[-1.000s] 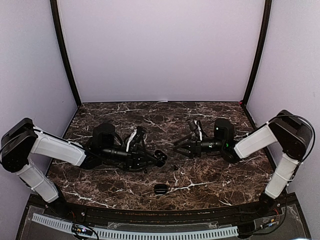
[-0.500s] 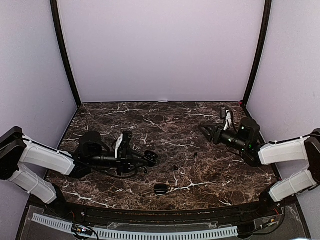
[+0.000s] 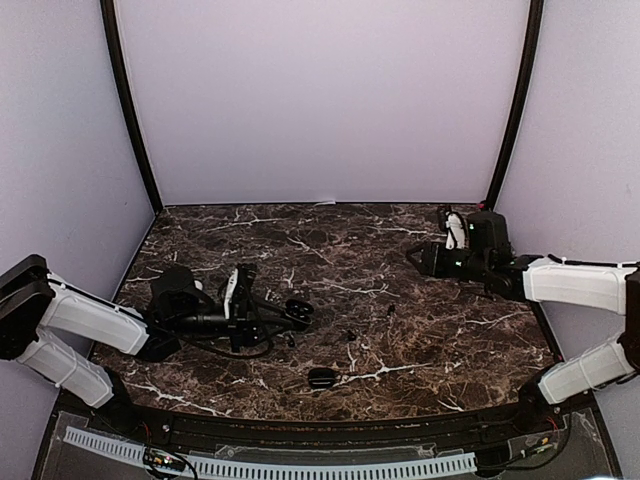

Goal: Insert the wireless bluetooth earbuds into the charging case
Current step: Pick up the right earbud from the center of the board.

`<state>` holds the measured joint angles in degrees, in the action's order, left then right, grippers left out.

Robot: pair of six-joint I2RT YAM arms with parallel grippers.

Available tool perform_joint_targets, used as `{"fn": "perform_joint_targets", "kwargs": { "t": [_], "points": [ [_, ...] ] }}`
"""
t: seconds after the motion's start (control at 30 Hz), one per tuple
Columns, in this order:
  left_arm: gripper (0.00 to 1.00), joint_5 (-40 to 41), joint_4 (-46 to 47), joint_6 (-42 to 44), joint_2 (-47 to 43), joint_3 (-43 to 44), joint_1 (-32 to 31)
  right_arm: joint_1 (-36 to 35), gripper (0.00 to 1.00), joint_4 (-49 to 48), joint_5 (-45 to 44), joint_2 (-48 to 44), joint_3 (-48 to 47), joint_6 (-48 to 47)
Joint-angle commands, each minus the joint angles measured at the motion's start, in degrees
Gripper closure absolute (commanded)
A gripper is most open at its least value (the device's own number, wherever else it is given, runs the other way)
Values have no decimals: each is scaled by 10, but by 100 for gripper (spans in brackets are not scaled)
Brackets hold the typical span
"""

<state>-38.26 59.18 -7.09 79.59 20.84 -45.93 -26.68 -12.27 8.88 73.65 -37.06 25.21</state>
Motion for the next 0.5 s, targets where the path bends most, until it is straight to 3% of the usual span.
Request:
{"fn": "perform_joint_targets", "kwargs": {
  "t": [0.0,0.13,0.47],
  "points": [
    [72,1,17,7,-32,-11,-2,-1,44,193,-40,37,-69,7],
    [72,17,13,15,-50,-21,-2,-7,48,273,-45,96,-125,16],
    [72,14,11,14,-55,-18,-2,-82,52,312,-74,193,-183,34]
  ]
}}
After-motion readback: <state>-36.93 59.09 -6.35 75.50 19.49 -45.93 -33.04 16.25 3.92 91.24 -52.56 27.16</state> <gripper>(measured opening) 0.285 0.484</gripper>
